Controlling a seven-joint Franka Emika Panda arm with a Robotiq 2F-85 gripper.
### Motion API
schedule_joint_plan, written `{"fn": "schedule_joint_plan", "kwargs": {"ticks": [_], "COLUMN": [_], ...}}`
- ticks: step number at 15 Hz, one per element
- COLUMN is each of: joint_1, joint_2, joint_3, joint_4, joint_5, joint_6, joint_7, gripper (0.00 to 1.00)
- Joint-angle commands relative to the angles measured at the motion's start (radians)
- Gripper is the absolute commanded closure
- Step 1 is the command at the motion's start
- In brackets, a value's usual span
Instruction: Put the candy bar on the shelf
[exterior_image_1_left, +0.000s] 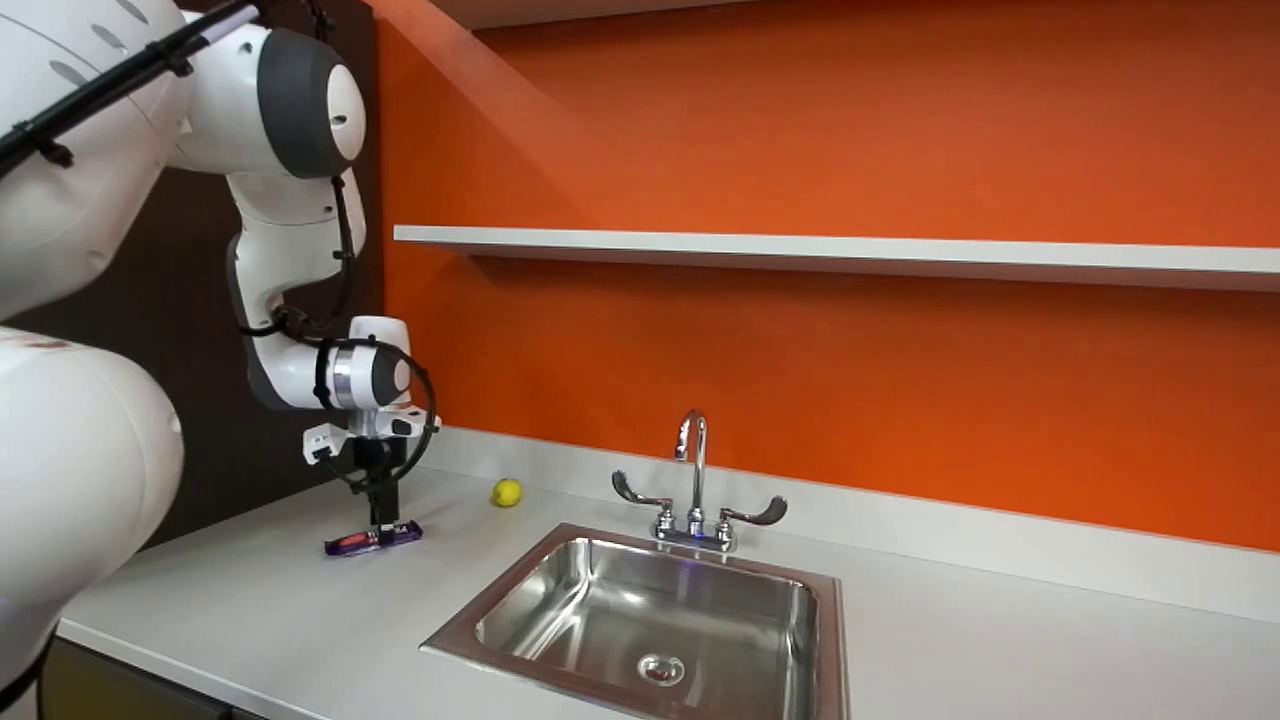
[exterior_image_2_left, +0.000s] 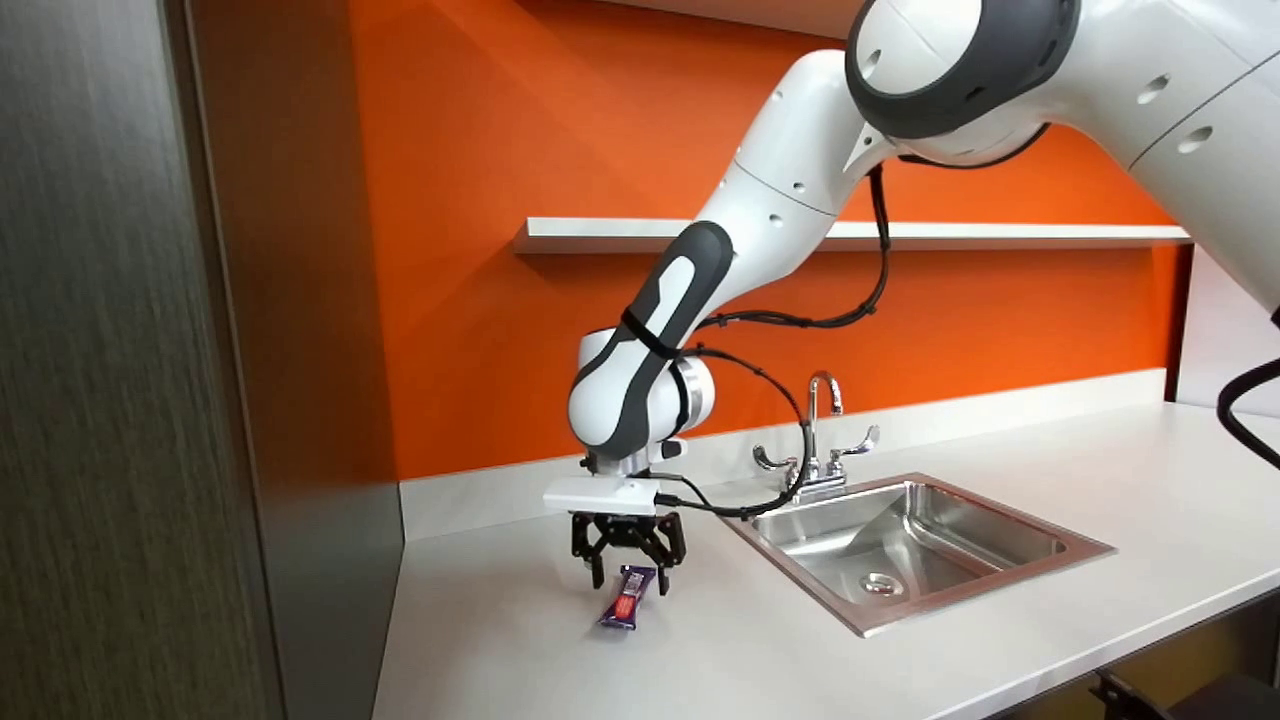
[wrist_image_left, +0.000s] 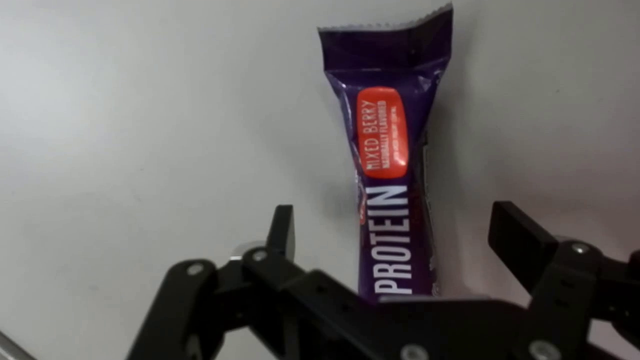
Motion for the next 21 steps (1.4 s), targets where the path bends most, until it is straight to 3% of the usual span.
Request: {"fn": "schedule_joint_plan", "kwargs": {"ticks": [1, 9, 15, 21], "joint_1": [0.014, 0.02, 0.022, 0.023], "joint_2": [0.007, 0.015, -0.001, -0.112], "joint_3": [-0.015, -0.015, -0.018, -0.044], "joint_4": [0.008, 0.004, -0.005, -0.085], "joint_5": [0.014, 0.013, -0.001, -0.069], "joint_6": [0.015, 0.05, 0.053, 0.049], "joint_7": [0.036, 0.059, 0.042, 0.003], "gripper": [0.26, 0.88, 0.92, 0.93]}}
